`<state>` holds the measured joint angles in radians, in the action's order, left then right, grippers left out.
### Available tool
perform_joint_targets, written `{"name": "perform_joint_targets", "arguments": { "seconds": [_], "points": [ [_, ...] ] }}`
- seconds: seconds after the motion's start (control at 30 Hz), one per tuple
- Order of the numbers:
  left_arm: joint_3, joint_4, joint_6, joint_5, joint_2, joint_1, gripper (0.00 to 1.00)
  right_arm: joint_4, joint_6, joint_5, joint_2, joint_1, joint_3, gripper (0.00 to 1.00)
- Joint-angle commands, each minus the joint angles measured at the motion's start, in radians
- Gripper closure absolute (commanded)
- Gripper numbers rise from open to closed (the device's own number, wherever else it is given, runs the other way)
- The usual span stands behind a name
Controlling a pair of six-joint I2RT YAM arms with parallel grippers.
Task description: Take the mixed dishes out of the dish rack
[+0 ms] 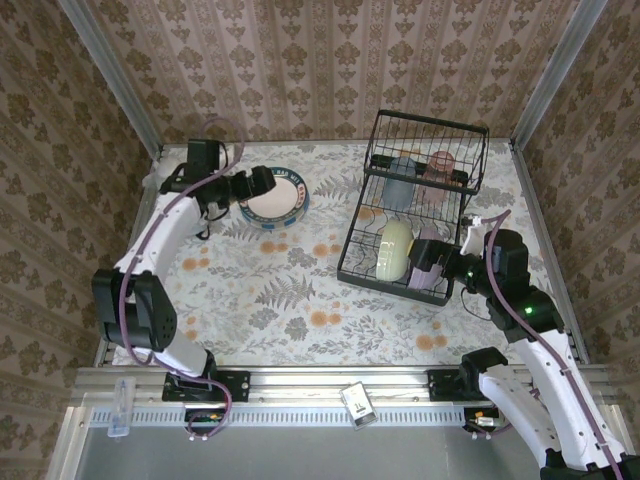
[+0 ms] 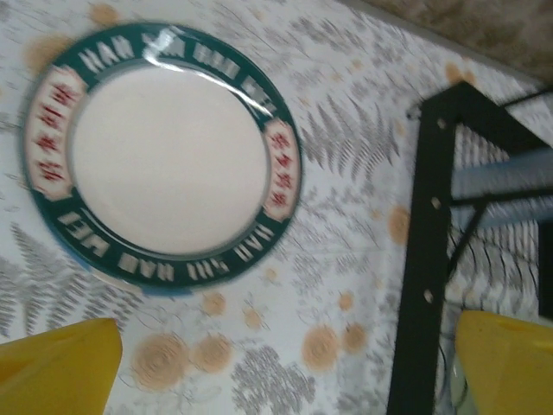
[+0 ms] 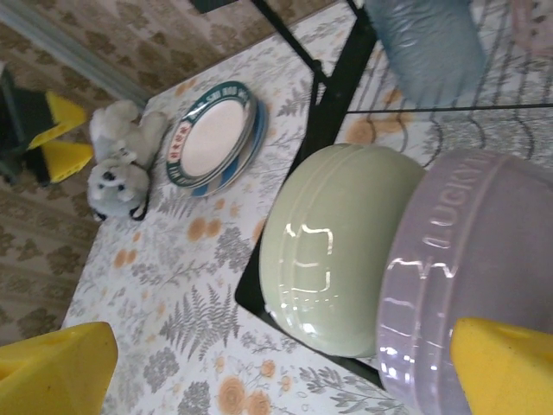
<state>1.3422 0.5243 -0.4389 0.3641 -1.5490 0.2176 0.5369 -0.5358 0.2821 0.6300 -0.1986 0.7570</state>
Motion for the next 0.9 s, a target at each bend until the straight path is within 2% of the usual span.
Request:
{"name": "perform_joint_targets", "arguments": {
  "seconds": [0.0, 0.2, 0.5, 0.8, 0.87],
  "points": [
    [-0.048, 0.024, 0.09, 0.059, 0.038, 0.076, 0.02, 0.083, -0.04, -0.132, -0.013, -0.007, 0.026, 0.0],
    [-0.069, 0.031, 0.155, 0.062, 0.049, 0.258, 0.08, 0.128, -0.074, -0.179, -0.01, -0.007, 0.015, 0.0],
    [0.025, 0.045, 0.192, -0.034, -0.137, 0.482, 0.13, 0.144, -0.092, -0.172, 0.013, -0.007, 0.007, 0.0],
    [0.161, 0.111, 0.145, -0.168, -0.334, 0.569, 0.21, 0.135, -0.101, -0.159, 0.026, -0.006, -0.009, 0.0],
    [0.172, 0.12, 0.118, -0.197, -0.359, 0.568, 0.28, 0.136, -0.101, -0.157, 0.038, -0.006, -0.013, 0.0]
  ]
}}
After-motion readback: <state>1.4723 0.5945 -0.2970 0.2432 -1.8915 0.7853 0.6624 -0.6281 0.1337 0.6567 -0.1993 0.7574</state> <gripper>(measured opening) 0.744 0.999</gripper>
